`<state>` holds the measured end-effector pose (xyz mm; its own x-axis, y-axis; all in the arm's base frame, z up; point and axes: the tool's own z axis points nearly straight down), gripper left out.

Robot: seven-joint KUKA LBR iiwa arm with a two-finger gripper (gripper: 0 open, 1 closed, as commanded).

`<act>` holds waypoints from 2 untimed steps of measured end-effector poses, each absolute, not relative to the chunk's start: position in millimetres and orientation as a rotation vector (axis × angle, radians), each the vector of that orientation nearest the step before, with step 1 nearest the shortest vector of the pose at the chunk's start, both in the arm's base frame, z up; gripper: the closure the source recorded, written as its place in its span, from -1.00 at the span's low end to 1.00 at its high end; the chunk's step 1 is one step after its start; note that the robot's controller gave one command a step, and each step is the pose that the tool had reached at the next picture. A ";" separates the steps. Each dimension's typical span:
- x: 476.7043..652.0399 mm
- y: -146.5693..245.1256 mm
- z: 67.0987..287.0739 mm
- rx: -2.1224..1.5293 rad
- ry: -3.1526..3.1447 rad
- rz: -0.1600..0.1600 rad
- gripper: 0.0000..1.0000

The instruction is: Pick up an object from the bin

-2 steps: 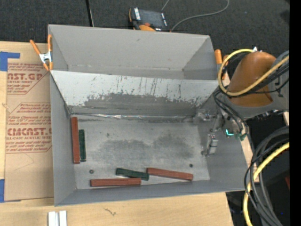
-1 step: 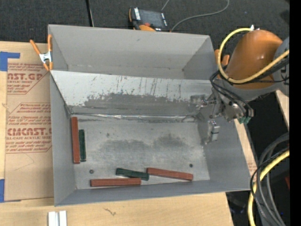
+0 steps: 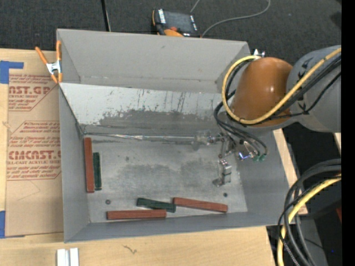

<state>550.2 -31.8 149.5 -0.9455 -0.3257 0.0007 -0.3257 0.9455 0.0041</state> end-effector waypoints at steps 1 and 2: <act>484.5 10.7 98.2 0.584 -3.077 -0.008 -1.00; 484.5 22.5 71.0 0.661 -3.088 0.002 -1.00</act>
Offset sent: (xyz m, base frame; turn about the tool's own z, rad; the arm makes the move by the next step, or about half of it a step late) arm -0.0616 0.0385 -0.0478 -0.0386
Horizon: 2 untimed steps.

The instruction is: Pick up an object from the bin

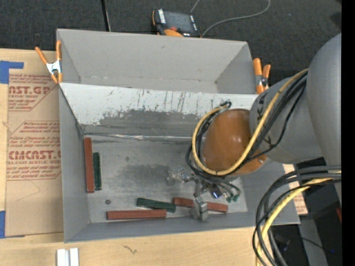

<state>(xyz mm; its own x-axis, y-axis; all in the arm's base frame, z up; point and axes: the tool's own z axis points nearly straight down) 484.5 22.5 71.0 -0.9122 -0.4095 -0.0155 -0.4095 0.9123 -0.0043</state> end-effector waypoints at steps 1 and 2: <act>480.2 22.0 69.5 -0.656 3.072 0.001 1.00; 543.5 28.4 177.7 -1.764 2.592 -0.002 1.00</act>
Offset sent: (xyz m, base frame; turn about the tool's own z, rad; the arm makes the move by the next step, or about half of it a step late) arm 0.0000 0.0000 0.0000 0.0000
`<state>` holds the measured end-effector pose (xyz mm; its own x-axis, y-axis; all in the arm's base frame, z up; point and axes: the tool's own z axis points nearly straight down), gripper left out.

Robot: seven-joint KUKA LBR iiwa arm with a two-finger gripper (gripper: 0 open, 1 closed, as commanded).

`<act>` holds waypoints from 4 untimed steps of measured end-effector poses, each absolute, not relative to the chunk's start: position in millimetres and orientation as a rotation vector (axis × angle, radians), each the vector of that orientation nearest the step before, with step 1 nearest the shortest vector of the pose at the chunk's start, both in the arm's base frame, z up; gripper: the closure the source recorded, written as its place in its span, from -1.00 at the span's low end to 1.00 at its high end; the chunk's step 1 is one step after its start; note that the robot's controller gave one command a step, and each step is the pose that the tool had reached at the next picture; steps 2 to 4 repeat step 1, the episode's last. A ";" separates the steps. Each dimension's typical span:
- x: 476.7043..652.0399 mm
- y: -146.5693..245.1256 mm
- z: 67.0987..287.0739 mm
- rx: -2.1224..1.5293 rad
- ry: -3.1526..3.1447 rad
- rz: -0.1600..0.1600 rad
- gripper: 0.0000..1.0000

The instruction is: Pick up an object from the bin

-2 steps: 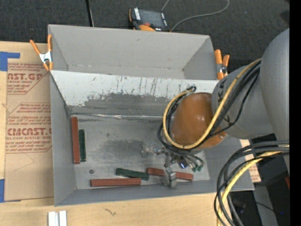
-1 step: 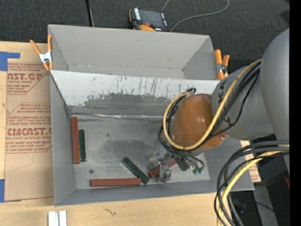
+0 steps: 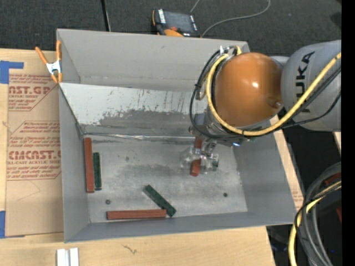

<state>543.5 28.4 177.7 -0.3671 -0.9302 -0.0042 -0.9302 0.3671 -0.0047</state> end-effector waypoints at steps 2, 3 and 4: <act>572.8 45.1 220.0 -1.723 2.617 -0.002 1.00; 572.8 45.1 220.0 -1.723 2.617 -0.002 1.00; 572.8 45.1 220.0 -1.723 2.617 -0.002 1.00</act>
Offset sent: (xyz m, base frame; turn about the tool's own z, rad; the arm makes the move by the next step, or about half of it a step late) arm 0.0272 0.0149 0.0399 0.0292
